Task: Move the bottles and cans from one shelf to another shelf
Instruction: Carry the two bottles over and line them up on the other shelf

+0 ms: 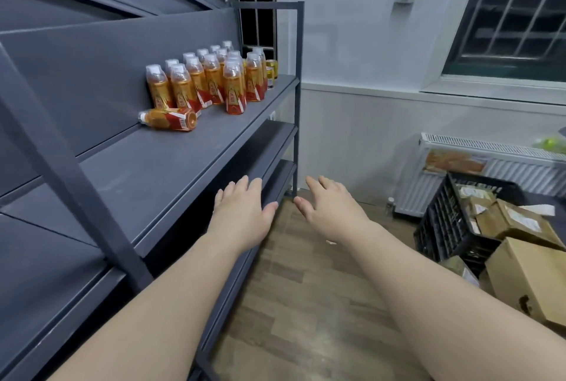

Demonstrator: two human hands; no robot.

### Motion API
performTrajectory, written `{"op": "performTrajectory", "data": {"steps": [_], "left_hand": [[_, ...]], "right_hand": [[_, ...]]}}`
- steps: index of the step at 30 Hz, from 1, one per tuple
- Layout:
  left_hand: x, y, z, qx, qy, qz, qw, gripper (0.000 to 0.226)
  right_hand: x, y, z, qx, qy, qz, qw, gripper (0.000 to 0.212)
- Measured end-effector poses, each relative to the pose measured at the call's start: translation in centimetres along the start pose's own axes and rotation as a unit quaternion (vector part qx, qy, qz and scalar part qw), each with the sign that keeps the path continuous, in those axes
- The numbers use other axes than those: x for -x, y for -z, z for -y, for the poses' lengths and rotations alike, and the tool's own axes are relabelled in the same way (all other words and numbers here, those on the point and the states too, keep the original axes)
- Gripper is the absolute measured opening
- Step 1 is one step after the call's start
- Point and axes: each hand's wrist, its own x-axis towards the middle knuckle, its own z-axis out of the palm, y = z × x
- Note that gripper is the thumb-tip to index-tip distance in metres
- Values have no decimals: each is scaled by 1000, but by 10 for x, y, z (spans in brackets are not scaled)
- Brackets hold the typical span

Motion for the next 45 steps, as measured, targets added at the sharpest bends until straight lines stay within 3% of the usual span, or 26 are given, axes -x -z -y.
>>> {"op": "performTrajectory", "data": {"steps": [20, 31, 45], "left_hand": [[-235, -9, 39, 34, 22, -14, 999, 64], [-308, -11, 88, 21, 169, -29, 985, 67], [-334, 1, 126, 4, 361, -82, 929, 64]], "right_hand": [[-237, 17, -12, 26, 26, 3, 999, 65], [-364, -1, 22, 29, 160, 58, 985, 67], [-473, -16, 81, 9, 346, 129, 929, 69]]}}
